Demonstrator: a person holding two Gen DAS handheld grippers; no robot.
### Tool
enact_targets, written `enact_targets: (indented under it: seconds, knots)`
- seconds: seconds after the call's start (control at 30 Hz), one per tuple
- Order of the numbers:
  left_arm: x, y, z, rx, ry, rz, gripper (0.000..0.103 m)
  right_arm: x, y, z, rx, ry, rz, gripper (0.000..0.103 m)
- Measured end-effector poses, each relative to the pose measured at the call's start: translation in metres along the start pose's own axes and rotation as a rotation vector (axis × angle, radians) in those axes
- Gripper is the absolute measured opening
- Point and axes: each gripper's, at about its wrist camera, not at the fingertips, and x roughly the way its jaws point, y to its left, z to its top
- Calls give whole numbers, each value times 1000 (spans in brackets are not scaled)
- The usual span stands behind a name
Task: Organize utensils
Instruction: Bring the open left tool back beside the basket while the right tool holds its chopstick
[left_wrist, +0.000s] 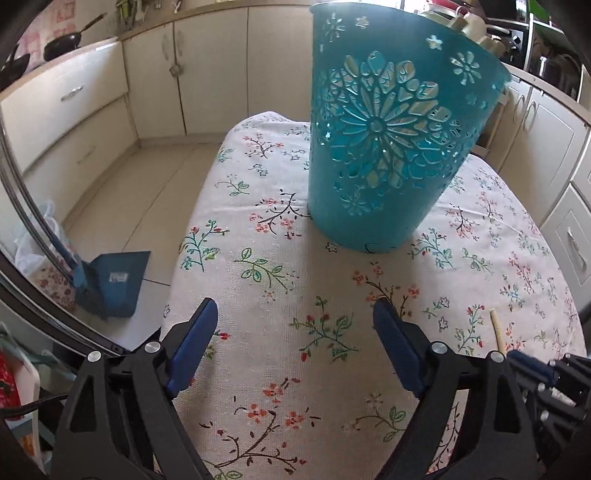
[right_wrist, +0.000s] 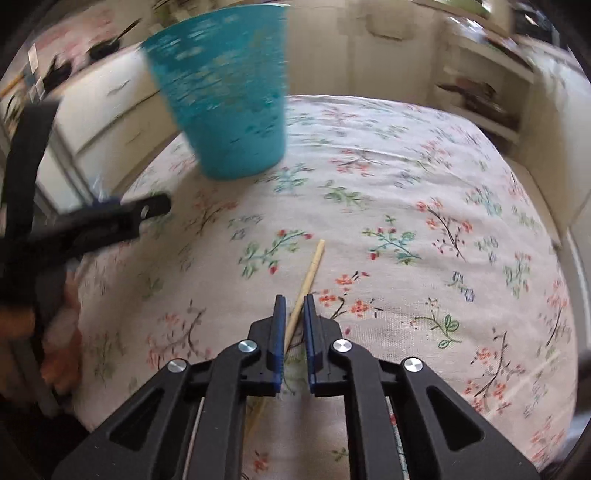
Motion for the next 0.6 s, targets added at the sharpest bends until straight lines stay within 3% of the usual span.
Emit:
enact_targets:
  seconds: [0.07, 0.23, 0.4, 0.47, 0.6]
  knots:
    - [-1, -4, 0, 19, -7, 12, 82, 1, 7, -1, -10, -4, -32, 11]
    - [-2, -6, 2, 33, -8, 21, 83, -1, 22, -4, -125, 36, 3, 11]
    - [-3, -6, 3, 29, -7, 26, 84, -3, 15, -6, -68, 18, -34, 16]
    - [-2, -6, 3, 30, -6, 25, 84, -2, 19, -6, -81, 19, -27, 8]
    - [-1, -6, 3, 30, -2, 24, 85, -3, 13, -5, -22, 28, 39, 6]
